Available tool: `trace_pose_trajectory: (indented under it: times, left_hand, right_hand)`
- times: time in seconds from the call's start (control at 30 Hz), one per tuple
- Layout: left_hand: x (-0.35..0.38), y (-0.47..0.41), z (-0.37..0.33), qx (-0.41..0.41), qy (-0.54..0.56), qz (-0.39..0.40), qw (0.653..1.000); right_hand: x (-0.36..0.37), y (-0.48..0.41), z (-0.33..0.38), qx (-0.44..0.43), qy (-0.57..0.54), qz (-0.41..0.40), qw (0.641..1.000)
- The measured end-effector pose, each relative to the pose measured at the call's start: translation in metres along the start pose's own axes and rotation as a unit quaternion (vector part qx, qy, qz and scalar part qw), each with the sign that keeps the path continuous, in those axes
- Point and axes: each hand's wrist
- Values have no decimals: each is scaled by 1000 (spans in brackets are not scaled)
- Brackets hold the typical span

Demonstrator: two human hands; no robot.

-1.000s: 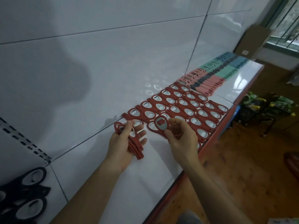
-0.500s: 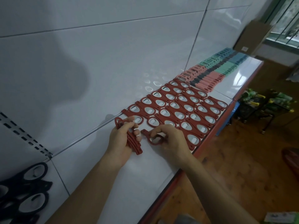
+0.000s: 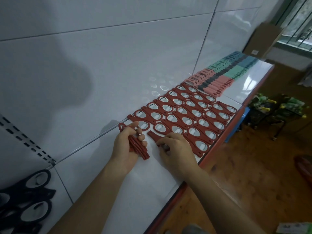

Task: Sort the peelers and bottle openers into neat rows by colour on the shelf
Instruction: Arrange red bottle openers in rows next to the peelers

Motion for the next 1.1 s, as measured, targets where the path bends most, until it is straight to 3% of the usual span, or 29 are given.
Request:
trace_pose_trajectory:
  times: [0.47, 0.57, 0.73, 0.83, 1.0, 1.1]
  left_hand:
    - [2, 2, 2, -15, 20, -3, 1000]
    - [4, 3, 4, -15, 10, 11, 1000]
    - [5, 8, 8, 42, -110, 2, 993]
    - [4, 8, 13, 141, -289, -47, 946]
    - [4, 13, 14, 181, -376, 23, 909]
    - [5, 14, 15, 147, -376, 73, 912]
  right_hand:
    - [9, -6, -4, -2, 36, -42, 998]
    - [3, -6, 4, 23, -41, -106, 993]
    - [-6, -7, 16, 72, -225, -115, 965]
    - [-9, -8, 16, 102, -264, -76, 956]
    - [-27, -10, 5, 28, -245, 2, 969]
    - [-41, -11, -6, 36, -253, -28, 966]
Point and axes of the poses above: each hand's wrist, its own y-axis away from the middle knuckle, its own x-axis out of the palm, z = x × y, and after that the axes turned 4 degrees about -z, right-handed
